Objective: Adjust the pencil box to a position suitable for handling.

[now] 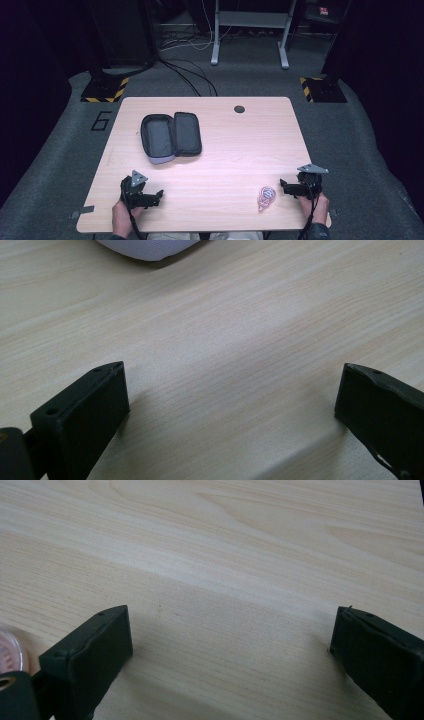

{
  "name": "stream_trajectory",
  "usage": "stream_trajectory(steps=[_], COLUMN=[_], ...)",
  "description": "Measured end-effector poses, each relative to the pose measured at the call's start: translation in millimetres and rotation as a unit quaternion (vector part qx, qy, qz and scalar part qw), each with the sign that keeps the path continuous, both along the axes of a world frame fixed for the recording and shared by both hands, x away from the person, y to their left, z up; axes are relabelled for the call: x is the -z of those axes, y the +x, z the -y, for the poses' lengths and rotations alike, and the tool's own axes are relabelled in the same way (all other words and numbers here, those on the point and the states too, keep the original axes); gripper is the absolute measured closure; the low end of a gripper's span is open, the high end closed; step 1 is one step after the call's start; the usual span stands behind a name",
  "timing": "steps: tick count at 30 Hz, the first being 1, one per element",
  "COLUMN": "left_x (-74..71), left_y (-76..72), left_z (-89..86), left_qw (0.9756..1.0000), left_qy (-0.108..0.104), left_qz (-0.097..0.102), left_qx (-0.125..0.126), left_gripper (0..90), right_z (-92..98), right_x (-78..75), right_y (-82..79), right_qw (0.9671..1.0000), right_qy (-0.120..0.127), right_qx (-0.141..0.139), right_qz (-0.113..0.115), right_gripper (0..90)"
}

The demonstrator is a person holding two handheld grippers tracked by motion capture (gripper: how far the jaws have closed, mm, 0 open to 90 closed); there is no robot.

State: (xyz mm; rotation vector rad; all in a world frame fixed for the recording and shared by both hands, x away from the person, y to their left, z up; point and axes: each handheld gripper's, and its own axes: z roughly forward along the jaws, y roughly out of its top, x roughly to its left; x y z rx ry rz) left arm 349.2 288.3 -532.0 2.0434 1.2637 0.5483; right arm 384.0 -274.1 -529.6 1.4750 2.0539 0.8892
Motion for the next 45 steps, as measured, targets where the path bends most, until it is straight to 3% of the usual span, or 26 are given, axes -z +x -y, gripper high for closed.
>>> stream_trajectory(steps=[5, 13, 18, 22, 28, 31, 45], left_x=[0.3, -0.4, -2.6, -7.1, -20.7, -27.2, -56.6], left_y=[3.4, 4.6, 4.5, 6.7, 11.6, 15.6, 41.2], left_z=[-2.2, -3.0, -9.5, -14.8, -21.7, -25.3, -39.6], left_qw=[0.9999, 0.9999, 0.9996, 0.9996, 0.9995, 0.9996, 0.9992], left_qy=[0.0, 0.007, -0.021, -0.024, -0.031, -0.025, -0.024], left_qz=[0.003, 0.001, -0.005, -0.003, -0.001, 0.003, 0.031], left_qx=[0.014, 0.011, 0.017, 0.012, 0.011, 0.015, -0.009], left_gripper=[0.6, 0.7, 3.2, 3.4, 0.3, 0.3, 0.3], right_z=[-0.1, 0.2, 0.2, 0.1, 0.2, 0.2, 0.2], right_x=[0.0, -0.2, -0.2, -0.2, -0.1, -0.1, 0.0], right_y=[0.0, 0.0, 0.1, 0.1, -0.1, 0.0, -0.1], right_qw=[1.0, 1.0, 1.0, 1.0, 1.0, 1.0, 1.0], right_qy=[-0.001, -0.003, -0.003, -0.003, -0.003, -0.002, -0.002], right_qx=[0.0, -0.001, -0.003, -0.003, -0.005, -0.004, -0.004], right_qz=[0.001, -0.001, 0.0, 0.0, 0.003, 0.003, 0.003], right_gripper=[2.7, 2.9, 3.0, 3.2, 3.2, 3.2, 3.3])
